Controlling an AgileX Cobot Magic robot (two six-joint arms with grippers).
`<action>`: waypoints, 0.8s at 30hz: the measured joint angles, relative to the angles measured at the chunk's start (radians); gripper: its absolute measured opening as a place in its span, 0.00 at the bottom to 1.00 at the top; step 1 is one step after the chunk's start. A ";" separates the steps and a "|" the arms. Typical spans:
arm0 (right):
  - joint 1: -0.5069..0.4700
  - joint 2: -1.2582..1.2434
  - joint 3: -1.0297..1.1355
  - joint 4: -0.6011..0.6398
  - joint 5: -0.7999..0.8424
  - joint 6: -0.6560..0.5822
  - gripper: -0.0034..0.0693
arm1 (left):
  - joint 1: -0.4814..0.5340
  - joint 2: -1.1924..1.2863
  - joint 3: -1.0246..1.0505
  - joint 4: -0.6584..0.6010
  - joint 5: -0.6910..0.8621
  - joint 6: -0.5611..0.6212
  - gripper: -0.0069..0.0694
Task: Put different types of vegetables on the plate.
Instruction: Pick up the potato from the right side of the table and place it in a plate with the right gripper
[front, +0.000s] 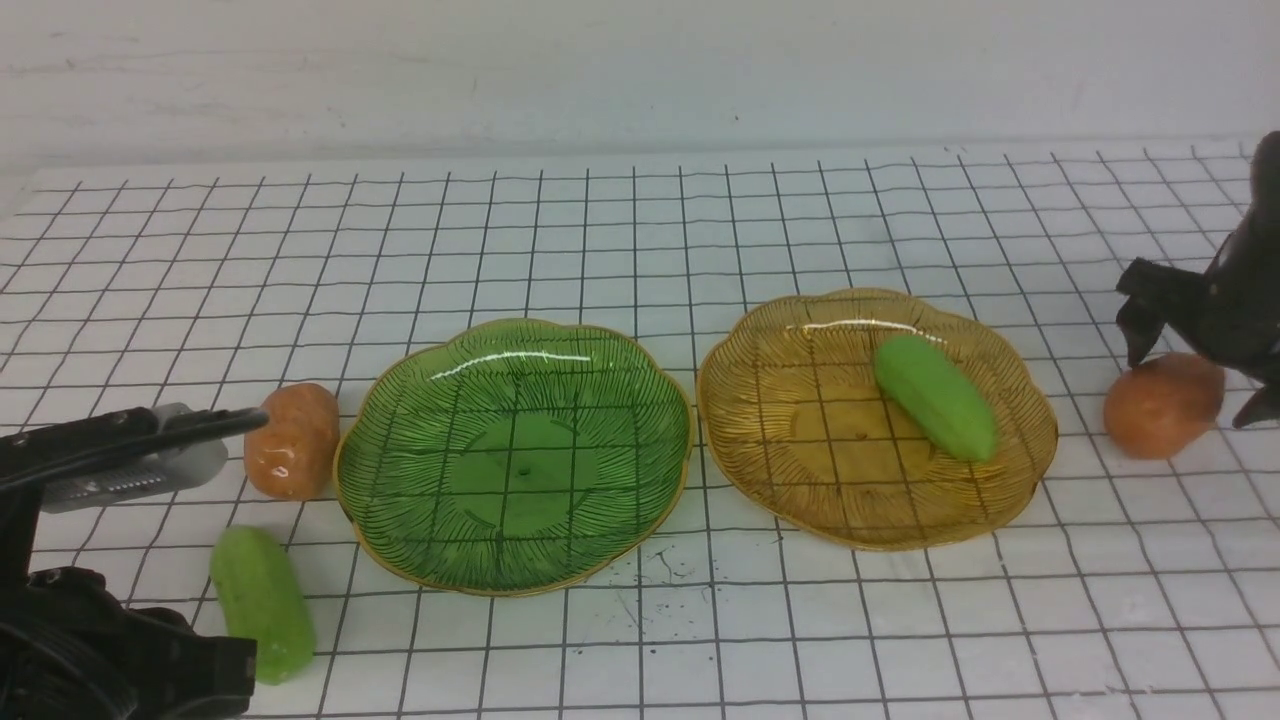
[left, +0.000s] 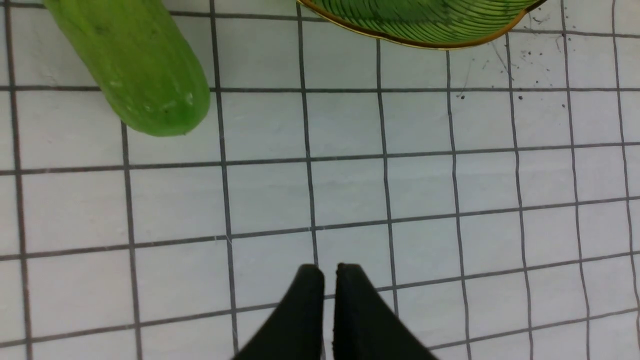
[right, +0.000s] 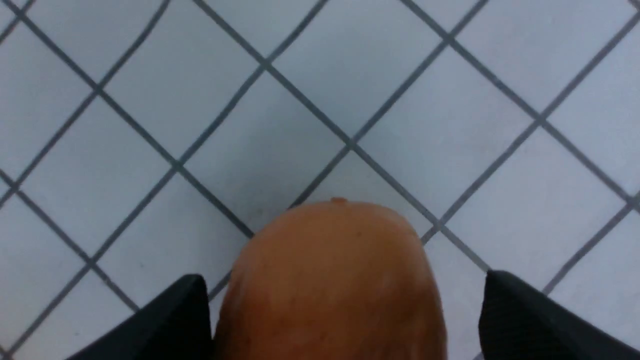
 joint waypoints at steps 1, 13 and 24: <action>0.000 0.010 0.000 0.005 0.002 0.003 1.00 | 0.000 0.000 0.000 0.001 0.000 0.000 0.11; 0.000 0.036 -0.001 0.042 0.032 -0.085 0.76 | 0.000 0.000 0.000 0.001 0.001 0.002 0.11; 0.002 0.041 -0.356 0.112 0.327 -0.477 0.75 | 0.000 0.000 0.000 0.003 0.009 0.003 0.11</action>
